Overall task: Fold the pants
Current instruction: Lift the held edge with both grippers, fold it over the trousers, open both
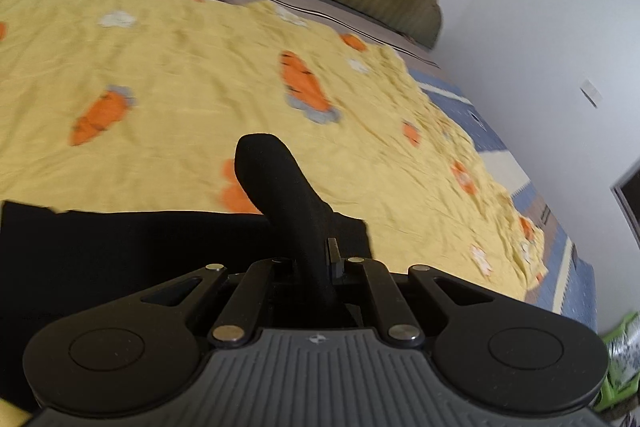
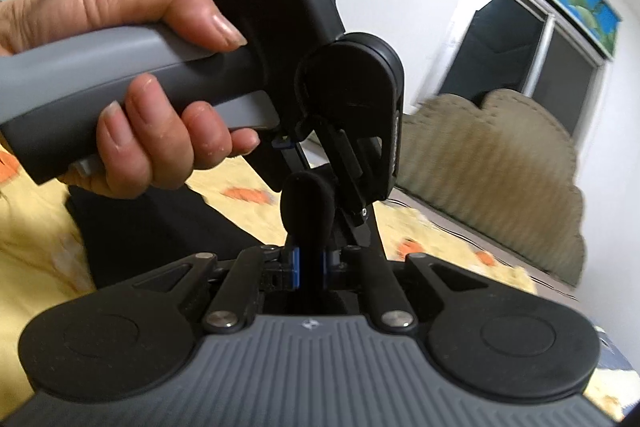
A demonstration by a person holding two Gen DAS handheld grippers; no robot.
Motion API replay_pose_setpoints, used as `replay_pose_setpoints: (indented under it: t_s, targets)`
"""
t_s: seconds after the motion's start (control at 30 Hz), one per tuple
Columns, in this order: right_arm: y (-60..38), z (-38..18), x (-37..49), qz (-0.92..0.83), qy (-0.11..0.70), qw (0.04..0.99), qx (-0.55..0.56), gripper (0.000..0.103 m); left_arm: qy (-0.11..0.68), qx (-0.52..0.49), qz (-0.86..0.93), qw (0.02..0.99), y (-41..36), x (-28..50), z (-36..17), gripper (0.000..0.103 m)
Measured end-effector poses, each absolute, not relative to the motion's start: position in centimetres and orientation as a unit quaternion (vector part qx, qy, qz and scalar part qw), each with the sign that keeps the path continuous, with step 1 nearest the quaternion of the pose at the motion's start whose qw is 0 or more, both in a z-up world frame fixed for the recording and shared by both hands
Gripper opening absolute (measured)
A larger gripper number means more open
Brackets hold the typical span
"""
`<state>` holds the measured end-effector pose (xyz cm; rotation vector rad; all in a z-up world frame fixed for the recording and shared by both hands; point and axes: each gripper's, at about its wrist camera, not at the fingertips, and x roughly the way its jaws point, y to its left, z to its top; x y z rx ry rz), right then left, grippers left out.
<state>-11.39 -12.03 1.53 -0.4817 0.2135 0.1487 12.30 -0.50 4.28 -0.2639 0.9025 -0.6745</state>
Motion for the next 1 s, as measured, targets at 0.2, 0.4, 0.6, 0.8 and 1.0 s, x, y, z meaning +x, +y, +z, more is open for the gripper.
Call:
replay_pose_setpoints:
  t_s: [0.2, 0.4, 0.6, 0.8, 1.0]
  targets:
    - [-8.1, 1.3, -10.2, 0.12, 0.106, 0.958, -0.237, 0.01, 0.426, -0.148, -0.289, 0.844, 4.7, 13.5, 3.3, 0.006]
    - [-5.4, 1.6, -8.5, 0.152, 0.111, 0.951, -0.244, 0.01, 0.426, -0.166, -0.269, 0.848, 8.2, 14.5, 2.2, 0.006]
    - [-2.8, 0.8, -7.4, 0.178, 0.121, 0.945, -0.248, 0.01, 0.43, -0.172, -0.25, 0.85, 11.1, 15.4, 1.0, 0.006]
    - [-0.3, -0.1, -6.1, 0.196, 0.132, 0.939, -0.252, 0.01, 0.444, -0.176, -0.237, 0.846, 12.7, 16.1, -0.7, 0.006]
    - [0.5, -1.1, -5.4, 0.208, 0.15, 0.933, -0.254, 0.01, 0.451, -0.177, -0.234, 0.843, 13.5, 16.1, -2.2, 0.006]
